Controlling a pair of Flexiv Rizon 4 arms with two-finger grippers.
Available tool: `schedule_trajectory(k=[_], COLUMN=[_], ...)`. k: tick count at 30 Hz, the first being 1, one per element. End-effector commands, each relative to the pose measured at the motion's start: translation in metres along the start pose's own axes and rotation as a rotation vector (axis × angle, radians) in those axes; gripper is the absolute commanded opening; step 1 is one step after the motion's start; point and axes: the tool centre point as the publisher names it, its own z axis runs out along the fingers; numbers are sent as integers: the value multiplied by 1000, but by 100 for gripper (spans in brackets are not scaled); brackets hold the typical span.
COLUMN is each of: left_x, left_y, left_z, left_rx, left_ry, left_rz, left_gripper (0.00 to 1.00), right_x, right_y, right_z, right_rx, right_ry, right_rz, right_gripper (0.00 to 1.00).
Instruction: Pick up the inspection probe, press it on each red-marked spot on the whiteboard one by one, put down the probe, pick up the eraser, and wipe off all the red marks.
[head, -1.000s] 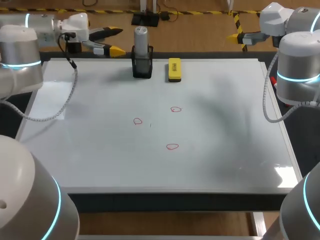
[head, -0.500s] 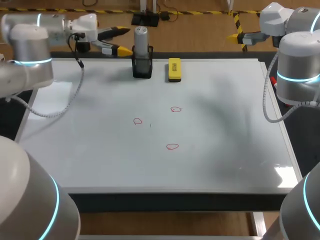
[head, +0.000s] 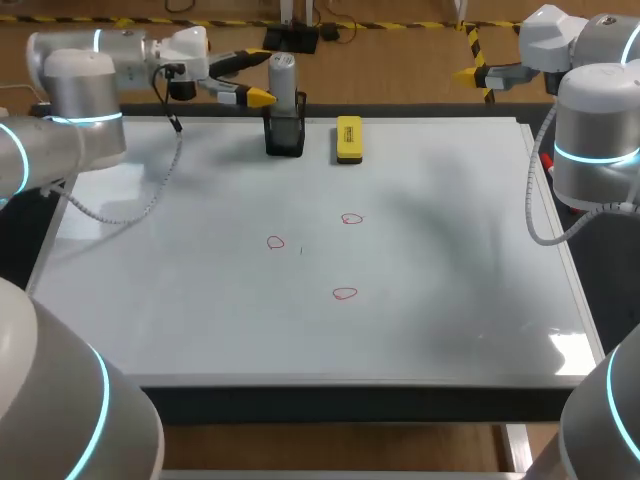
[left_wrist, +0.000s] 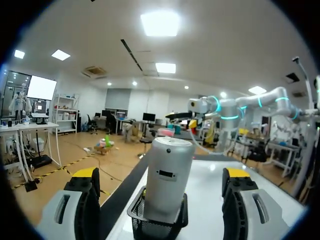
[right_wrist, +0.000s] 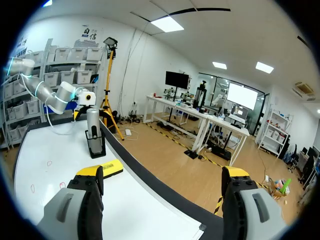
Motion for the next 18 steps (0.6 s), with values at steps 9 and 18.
schedule_trajectory(k=[9,18], left_x=[-15,-7], left_y=[8,7], left_z=[30,38], left_rx=[12,46], left_ry=[130,123], left_rz=[-10,-8], left_gripper=[100,100], right_x=[0,0], right_y=[0,0], right_z=[0,0], right_rx=[2,2], right_ry=[1,1], right_rz=[0,0], right_gripper=[100,100])
